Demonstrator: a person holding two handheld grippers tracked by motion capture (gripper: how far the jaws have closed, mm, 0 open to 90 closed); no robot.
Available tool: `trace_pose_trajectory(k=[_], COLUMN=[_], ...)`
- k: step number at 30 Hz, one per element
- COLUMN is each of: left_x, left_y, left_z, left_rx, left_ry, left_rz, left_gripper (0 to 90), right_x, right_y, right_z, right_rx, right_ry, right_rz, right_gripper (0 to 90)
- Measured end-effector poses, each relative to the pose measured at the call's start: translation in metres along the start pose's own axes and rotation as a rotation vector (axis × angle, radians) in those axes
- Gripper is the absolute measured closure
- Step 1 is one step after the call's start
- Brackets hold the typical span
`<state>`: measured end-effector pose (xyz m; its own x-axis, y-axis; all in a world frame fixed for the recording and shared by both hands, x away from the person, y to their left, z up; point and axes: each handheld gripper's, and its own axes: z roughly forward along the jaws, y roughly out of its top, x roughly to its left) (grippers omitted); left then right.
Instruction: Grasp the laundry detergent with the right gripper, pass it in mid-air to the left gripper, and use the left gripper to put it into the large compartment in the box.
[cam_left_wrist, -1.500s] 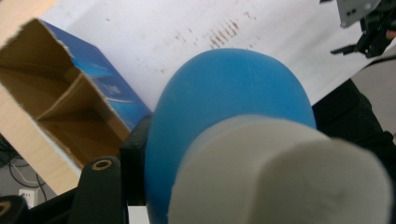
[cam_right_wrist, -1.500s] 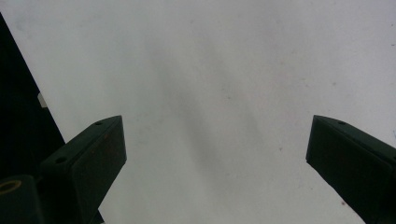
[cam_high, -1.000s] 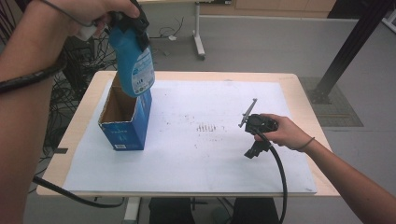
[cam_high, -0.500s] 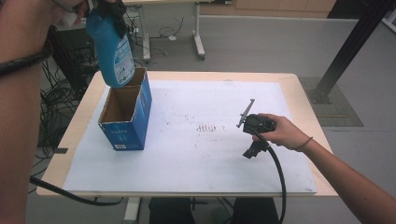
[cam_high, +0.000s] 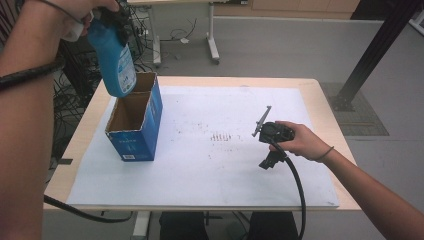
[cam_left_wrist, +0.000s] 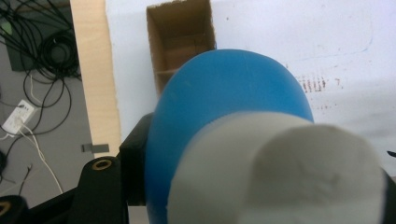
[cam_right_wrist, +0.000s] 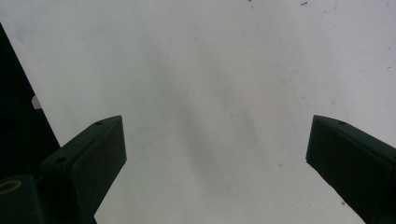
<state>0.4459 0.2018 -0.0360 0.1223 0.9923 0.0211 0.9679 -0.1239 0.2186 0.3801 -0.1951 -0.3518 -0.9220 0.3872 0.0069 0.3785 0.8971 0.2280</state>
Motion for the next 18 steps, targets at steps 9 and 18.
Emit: trace_pose_trajectory(k=[9,18], left_x=[0.006,0.017], left_y=[-0.001,-0.003], left_z=[0.038,0.067], left_rx=[0.045,0.086], left_ry=[0.001,-0.014], left_rz=[-0.027,-0.052], left_gripper=[37.8,37.8], right_x=[0.001,0.0], right_y=[-0.001,-0.002], right_z=[0.001,0.0], right_rx=[-0.005,-0.006], right_ry=[0.004,0.003], right_rz=[0.0,0.006], right_gripper=[4.7,4.7])
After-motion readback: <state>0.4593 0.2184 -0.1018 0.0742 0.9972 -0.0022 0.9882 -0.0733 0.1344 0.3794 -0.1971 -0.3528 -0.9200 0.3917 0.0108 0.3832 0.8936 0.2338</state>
